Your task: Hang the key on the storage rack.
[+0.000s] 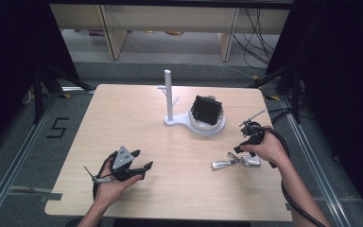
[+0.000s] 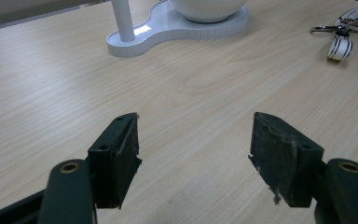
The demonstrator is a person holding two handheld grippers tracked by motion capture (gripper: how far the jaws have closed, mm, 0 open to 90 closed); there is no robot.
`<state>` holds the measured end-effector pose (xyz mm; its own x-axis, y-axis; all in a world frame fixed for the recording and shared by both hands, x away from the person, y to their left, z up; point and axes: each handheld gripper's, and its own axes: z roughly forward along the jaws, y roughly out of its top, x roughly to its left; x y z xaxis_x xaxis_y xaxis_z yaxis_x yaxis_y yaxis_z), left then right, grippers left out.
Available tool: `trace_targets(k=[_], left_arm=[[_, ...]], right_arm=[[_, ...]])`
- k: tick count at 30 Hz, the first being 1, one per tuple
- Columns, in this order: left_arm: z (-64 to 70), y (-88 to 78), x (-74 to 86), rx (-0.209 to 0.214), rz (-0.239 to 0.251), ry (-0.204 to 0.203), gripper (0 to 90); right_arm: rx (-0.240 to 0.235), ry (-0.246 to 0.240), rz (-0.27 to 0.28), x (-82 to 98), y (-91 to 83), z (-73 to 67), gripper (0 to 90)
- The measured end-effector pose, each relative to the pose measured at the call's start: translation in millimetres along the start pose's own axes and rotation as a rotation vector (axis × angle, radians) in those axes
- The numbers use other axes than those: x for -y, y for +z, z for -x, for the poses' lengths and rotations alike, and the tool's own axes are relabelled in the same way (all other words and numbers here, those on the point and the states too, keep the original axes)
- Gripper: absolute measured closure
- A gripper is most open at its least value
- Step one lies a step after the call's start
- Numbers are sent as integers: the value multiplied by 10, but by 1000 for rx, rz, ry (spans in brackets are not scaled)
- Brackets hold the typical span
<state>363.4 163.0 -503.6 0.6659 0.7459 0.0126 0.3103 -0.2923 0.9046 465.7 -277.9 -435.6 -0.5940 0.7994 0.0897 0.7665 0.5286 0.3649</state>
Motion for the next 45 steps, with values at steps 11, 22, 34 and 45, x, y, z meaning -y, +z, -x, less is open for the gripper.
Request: trace_targets(k=[11,22,34,45], left_arm=[[13,6,-12,3,2,-1,320],[4,0,-8,2,0,2,320],[-2,-7,0,0,-3,-5,320],[6,7,9,8,-2,-6,319]], right_arm=[[-7,-25,-60,-85,241,-49,693],[19,-23,-117,-162,397,-162,641],[74,-67,-145,-197,466,-214,636],[64,-59,-158,-171,492,-195,708]])
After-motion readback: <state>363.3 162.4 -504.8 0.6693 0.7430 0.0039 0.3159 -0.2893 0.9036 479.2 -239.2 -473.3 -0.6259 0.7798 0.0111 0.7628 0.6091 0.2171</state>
